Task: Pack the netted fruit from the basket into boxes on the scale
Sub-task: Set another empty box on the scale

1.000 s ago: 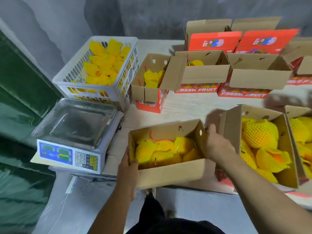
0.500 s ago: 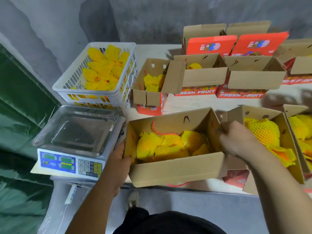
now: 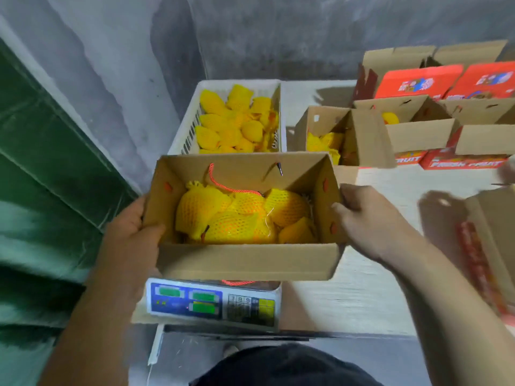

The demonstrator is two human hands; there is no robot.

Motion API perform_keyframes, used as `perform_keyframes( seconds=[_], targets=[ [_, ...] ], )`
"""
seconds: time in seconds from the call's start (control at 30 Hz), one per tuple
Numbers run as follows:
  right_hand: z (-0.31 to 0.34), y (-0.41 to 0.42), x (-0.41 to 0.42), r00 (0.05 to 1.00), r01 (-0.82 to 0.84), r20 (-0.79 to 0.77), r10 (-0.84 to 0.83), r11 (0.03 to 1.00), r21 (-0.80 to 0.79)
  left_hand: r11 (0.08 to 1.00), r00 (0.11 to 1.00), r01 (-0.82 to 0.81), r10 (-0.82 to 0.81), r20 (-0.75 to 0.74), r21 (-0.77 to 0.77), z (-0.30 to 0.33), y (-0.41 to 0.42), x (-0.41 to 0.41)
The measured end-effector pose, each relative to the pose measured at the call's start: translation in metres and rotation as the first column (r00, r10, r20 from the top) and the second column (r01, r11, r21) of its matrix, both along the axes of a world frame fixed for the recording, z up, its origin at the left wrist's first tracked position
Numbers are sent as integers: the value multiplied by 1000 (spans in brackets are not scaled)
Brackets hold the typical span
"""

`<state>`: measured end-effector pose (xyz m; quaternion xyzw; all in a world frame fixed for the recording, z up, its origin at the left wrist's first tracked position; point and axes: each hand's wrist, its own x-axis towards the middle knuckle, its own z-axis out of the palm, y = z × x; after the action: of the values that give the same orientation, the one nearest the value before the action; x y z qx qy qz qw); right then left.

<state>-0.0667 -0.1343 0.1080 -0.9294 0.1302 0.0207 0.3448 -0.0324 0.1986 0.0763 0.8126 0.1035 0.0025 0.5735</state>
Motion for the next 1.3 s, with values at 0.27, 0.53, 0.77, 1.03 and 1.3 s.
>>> perform_keyframes(
  seconds=[0.27,0.53,0.77,1.03,1.3],
  targets=[
    [-57,109,33,995,96,22,-94,992,-82,999,999,-29,27,-44,-43,-37,70,78],
    [-47,151,7,918,177,389,-76,957,-231,985,983,67,-93,-158,-160,-54,84,53],
    [-55,207,-44,898,-136,396,193,976,-167,991,986,-66,47,163,115,-49,79,-11],
    [-78,228,-114,941,-275,221,258,960,50,993,993,119,-119,22,9,-70,110,-97],
    [-79,241,-139,962,-272,13,272,957,97,985,985,153,-146,-95,73,-82,135,-146]
  ],
)
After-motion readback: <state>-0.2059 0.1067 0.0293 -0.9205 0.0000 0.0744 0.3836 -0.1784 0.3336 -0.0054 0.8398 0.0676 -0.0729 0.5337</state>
